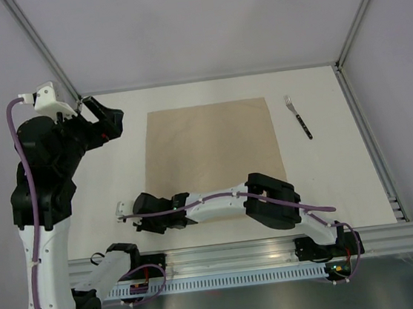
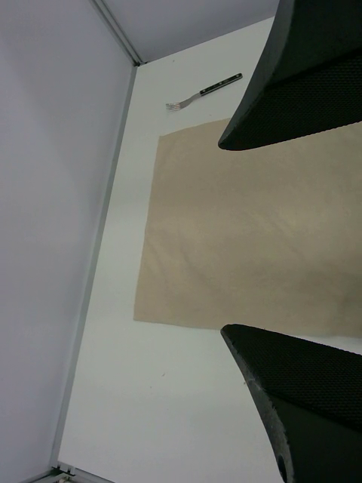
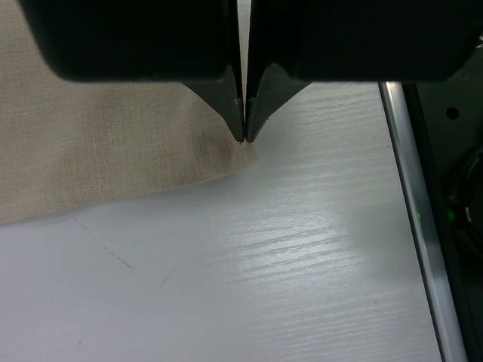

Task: Fold the napkin, place the utensils inside, and roll it up
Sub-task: Fold the napkin

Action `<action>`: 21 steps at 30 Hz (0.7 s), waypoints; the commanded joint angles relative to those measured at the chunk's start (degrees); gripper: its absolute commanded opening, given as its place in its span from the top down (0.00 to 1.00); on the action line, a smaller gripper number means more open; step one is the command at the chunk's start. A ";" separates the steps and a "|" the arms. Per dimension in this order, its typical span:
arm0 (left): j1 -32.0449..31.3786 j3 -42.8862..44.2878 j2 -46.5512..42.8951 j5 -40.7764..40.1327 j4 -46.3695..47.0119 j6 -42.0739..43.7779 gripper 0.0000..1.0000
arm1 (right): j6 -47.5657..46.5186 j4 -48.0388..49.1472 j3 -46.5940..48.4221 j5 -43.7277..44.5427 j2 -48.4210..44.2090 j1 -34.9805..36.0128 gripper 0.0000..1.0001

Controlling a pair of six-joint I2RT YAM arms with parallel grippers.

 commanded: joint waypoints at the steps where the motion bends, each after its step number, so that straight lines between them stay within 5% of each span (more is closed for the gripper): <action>1: 0.19 0.40 0.21 0.16 0.55 -0.05 0.00 | 0.12 -1.33 3.24 0.43 -3.13 0.22 0.94; 21: 0.19 0.05 1.70 1.22 1.60 -0.23 0.00 | 0.47 -3.17 0.17 3.77 -9.98 -6.10 0.99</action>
